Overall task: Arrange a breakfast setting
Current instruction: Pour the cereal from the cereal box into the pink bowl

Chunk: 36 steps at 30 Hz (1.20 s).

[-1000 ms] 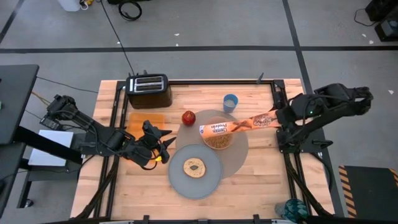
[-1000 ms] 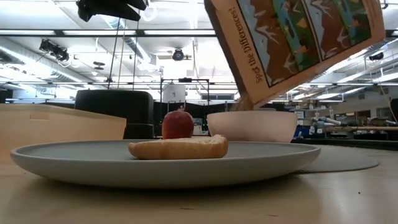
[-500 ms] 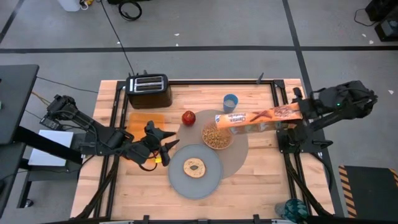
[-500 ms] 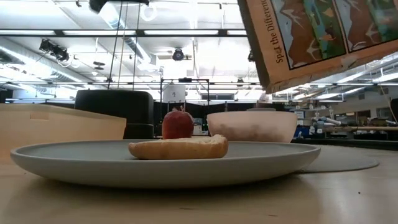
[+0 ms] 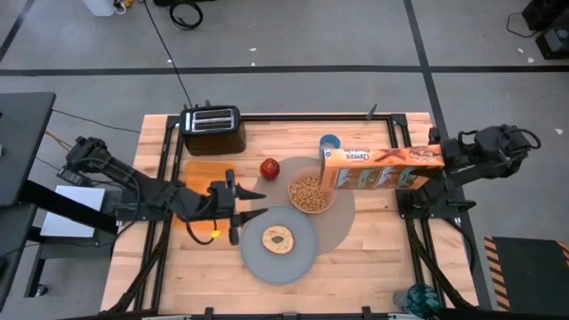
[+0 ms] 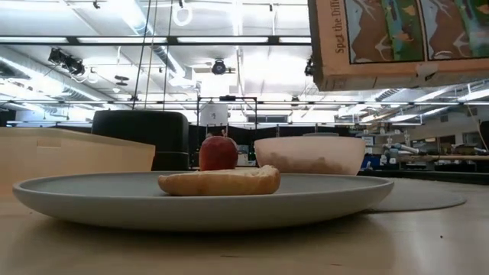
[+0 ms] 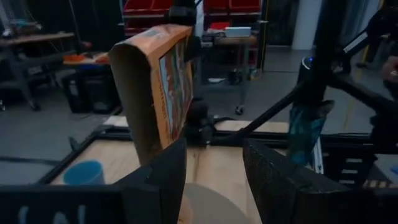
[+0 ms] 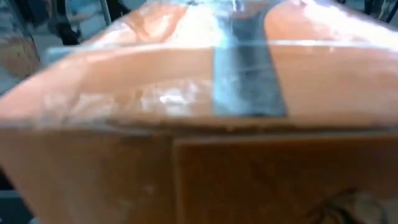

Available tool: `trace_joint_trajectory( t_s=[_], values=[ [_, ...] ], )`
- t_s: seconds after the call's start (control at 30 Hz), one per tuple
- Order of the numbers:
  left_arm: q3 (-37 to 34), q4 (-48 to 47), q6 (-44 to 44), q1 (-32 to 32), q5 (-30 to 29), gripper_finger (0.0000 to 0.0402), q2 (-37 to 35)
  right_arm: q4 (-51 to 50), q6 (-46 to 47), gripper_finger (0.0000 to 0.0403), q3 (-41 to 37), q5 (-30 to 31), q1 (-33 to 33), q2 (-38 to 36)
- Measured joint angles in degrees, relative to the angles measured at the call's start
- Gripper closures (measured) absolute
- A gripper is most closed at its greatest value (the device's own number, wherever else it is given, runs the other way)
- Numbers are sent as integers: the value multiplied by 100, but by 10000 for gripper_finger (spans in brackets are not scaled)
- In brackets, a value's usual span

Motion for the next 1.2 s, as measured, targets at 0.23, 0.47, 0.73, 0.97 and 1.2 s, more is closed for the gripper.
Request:
trace_joint_trajectory(
  t_s=[0.23, 0.47, 0.73, 0.97, 1.2],
  values=[
    [-800, 1143, 310, 502, 518, 235, 129, 409, 0, 212, -556, 0, 0, -815],
    [-2176, 4216, 355, 828, 736, 235, 755, 1214, -313, 212, -724, -118, 0, -923],
    [-1690, 4668, 364, 1519, 745, 234, 2085, 2962, -1007, 212, -1146, -158, 4, -936],
    [-1337, 5055, 757, 1880, 1489, 223, 2370, 3782, -1143, 212, -1354, -285, 4, -933],
    [-706, 4918, 943, 2079, 2011, 185, 2386, 5618, -1395, 212, -2158, -651, 4, -906]
  ],
)
